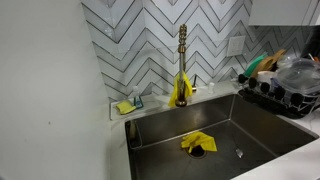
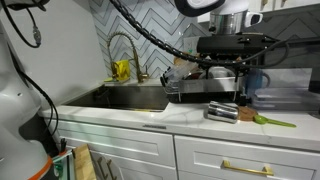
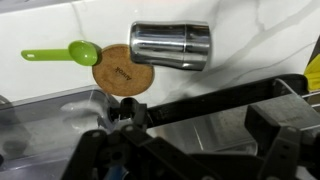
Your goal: Remove the green measuring spoon from the silver cup and put it on the counter then place the cup upright.
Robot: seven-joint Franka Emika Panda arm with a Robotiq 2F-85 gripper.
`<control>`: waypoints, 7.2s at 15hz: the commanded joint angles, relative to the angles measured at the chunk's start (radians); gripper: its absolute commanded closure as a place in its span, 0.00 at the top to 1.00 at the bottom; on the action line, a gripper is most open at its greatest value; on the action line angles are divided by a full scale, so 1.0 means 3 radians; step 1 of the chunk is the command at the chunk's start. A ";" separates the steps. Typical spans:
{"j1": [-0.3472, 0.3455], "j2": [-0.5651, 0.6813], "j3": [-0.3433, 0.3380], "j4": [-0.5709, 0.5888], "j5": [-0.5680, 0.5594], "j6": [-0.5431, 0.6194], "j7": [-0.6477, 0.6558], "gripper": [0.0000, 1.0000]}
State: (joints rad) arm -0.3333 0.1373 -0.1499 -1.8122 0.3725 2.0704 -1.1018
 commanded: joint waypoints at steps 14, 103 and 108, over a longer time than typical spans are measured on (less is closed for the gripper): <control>0.0239 0.0156 0.0038 -0.0006 -0.0227 0.0143 0.0266 1.00; 0.0714 0.0333 -0.0070 -0.0579 -0.3141 0.1222 0.3154 0.38; 0.0706 0.0328 -0.0070 -0.0568 -0.3167 0.1241 0.3214 0.27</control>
State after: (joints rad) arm -0.1293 0.2354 -0.1613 -1.9594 -0.5584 2.4257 -0.1726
